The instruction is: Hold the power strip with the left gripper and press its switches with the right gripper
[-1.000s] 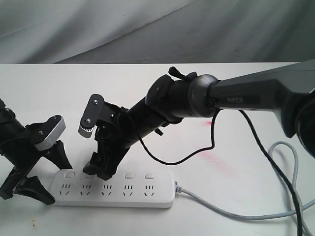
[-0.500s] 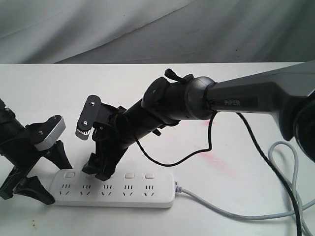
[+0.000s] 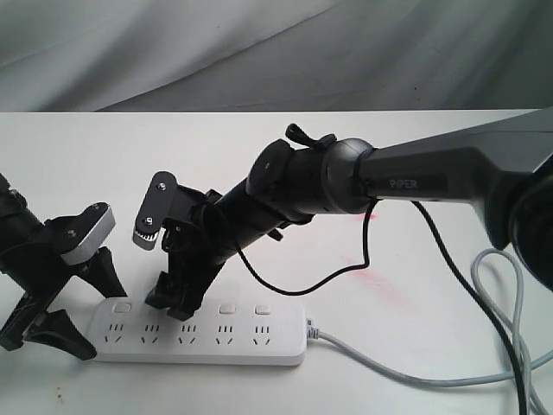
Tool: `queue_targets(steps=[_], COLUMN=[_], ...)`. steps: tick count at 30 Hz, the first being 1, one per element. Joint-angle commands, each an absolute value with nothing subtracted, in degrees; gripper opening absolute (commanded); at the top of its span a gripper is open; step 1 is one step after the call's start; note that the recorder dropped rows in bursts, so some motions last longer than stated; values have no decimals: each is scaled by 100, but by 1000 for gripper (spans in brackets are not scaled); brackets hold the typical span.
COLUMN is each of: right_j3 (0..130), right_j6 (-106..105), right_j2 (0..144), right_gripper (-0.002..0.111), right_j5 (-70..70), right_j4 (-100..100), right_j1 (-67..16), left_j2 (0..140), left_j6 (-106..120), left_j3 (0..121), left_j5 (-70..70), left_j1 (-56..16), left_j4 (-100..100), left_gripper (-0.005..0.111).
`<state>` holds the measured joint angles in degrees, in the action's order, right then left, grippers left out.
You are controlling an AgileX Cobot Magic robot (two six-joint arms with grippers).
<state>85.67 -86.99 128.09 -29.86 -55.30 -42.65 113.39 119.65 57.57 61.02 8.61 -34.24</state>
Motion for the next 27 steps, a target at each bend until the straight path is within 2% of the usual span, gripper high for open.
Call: queue_targets(steps=[1, 27], right_j3=[8545, 8545], right_j6=[-8495, -8042], right_j2=[12844, 12844], right_gripper=[75, 75], right_j5=[-2871, -2764], right_j4=[-4948, -4359], right_j1=[-4288, -4464], left_j2=[11345, 11345], left_j6=[11998, 11998], left_j3=[5737, 5737], left_j5=[6125, 6125], left_j1=[846, 846], left_j4=[-3407, -3407], left_gripper=[42, 42])
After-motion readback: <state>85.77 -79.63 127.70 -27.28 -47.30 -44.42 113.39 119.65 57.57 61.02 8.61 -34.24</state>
